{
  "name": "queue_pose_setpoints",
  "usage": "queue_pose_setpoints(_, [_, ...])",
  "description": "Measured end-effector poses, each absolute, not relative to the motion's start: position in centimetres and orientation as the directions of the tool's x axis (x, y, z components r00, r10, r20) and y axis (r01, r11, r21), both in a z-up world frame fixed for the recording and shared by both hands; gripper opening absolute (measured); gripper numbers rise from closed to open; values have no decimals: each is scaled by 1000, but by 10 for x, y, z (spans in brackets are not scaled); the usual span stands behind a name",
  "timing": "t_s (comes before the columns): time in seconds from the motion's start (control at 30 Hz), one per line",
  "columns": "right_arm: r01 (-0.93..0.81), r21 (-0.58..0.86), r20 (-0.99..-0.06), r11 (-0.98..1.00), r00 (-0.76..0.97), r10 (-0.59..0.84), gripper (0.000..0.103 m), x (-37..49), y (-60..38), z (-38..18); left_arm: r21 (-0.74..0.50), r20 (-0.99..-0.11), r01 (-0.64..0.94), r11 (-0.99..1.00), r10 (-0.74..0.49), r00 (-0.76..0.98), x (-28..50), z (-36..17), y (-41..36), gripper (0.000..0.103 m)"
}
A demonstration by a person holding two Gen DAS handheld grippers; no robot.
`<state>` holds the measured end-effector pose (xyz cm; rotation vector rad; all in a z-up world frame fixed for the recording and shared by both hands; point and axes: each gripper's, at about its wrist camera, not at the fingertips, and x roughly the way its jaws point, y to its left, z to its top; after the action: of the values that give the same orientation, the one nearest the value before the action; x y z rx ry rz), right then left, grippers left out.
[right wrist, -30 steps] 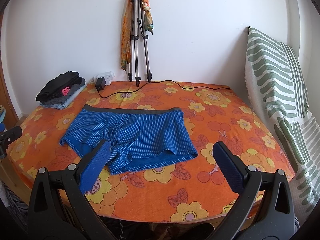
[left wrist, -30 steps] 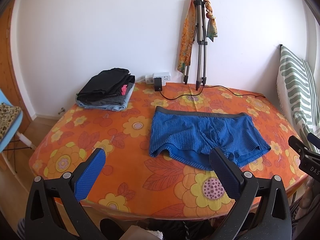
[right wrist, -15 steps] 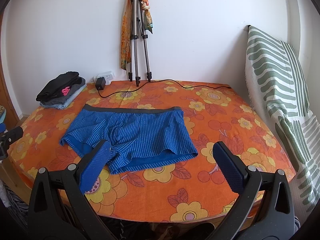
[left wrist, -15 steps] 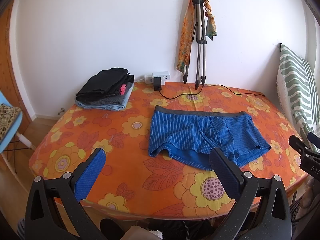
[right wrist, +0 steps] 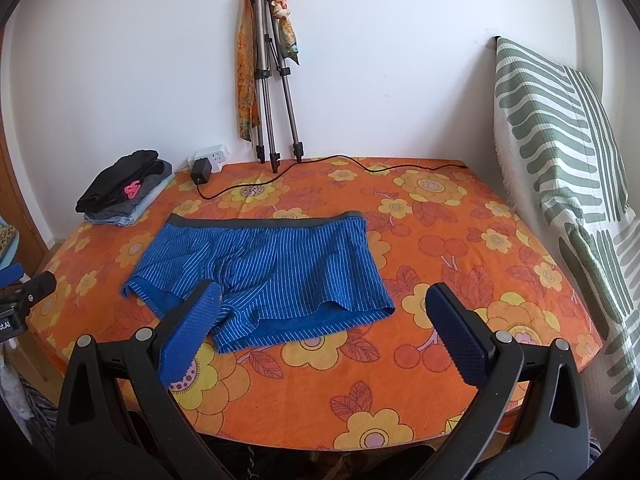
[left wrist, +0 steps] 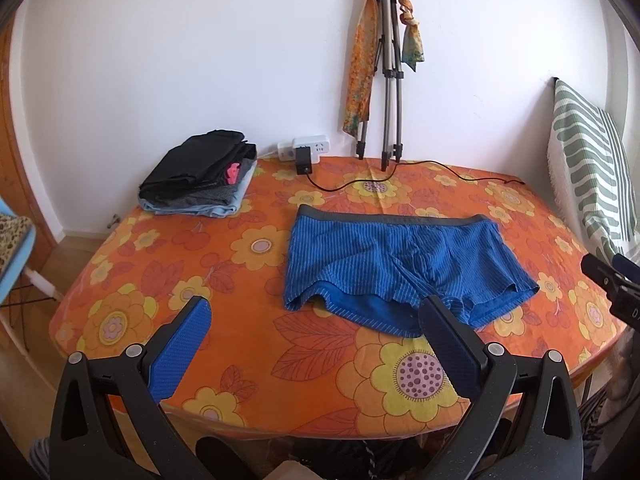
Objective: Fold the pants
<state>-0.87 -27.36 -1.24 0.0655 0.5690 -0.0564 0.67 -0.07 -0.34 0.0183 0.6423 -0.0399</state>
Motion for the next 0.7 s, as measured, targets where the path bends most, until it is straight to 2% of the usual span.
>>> queue_pose_setpoints(0.53, [43, 121, -604, 992, 796, 39, 103, 40, -332, -7, -32, -657, 279, 960, -230, 718, 29, -14, -52, 103])
queue_pose_setpoints(0.7, [47, 144, -620, 988, 783, 53, 100, 59, -353, -6, -63, -688, 366, 929, -306, 658, 37, -20, -75, 94])
